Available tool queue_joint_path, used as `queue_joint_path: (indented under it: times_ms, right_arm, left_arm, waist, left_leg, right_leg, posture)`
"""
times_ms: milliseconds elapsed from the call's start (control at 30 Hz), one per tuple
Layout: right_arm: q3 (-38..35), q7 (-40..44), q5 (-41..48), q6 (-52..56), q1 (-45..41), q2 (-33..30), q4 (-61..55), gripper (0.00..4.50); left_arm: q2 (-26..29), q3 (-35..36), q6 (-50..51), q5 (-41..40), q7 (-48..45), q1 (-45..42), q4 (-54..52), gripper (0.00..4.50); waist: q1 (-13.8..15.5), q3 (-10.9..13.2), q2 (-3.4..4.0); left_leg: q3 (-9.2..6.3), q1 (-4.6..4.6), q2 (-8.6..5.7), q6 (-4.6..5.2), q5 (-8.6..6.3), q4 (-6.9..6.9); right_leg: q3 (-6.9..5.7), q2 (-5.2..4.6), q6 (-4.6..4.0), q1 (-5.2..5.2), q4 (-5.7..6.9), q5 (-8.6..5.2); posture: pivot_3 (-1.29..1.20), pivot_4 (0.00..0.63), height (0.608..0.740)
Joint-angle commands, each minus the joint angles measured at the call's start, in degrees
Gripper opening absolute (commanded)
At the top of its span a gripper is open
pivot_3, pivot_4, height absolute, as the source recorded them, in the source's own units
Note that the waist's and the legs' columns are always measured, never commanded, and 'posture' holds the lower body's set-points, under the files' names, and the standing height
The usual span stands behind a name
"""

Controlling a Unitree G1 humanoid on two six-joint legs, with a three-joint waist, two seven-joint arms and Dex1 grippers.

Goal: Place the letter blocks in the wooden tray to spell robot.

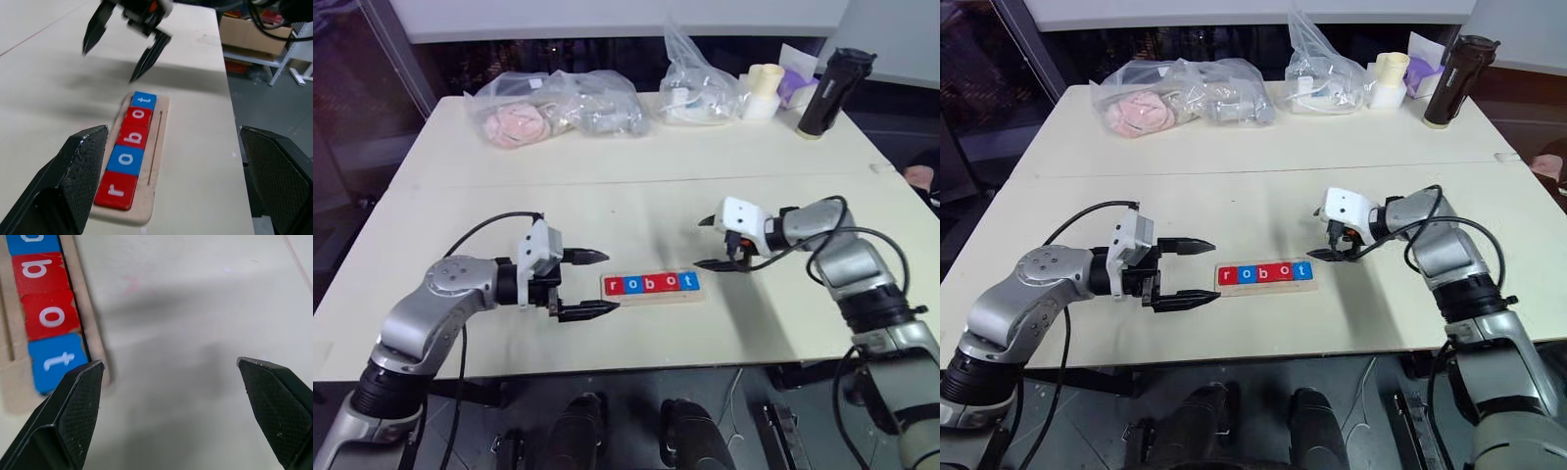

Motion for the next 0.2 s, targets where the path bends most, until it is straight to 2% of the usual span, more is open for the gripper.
queue_joint_path:
  times_ms: [33,200]
  right_arm:
    - [-6.0,-0.6,4.0,6.1,6.2,-3.8,-11.9,4.46]
    - [-12.0,-2.0,8.3,14.2,16.0,-7.8,-25.1,4.46]
  left_arm:
    - [0.4,0.8,-0.9,0.7,0.4,0.3,-0.6,4.50]
    - [0.5,0.5,-0.7,1.1,0.3,0.6,-0.3,4.50]
  waist:
    - [-0.1,0.0,0.00]
    - [-0.2,0.0,0.01]
  left_leg:
    - [0.01,0.00,0.00,0.00,0.00,0.00]
    - [0.00,0.03,0.02,0.00,-0.01,0.00]
  right_leg:
    - [0.01,-0.01,0.00,0.00,0.00,0.00]
    - [0.03,-0.07,-0.01,0.00,0.03,-0.01]
  posture:
    - [0.00,0.150,0.725]
    - [0.00,0.150,0.725]
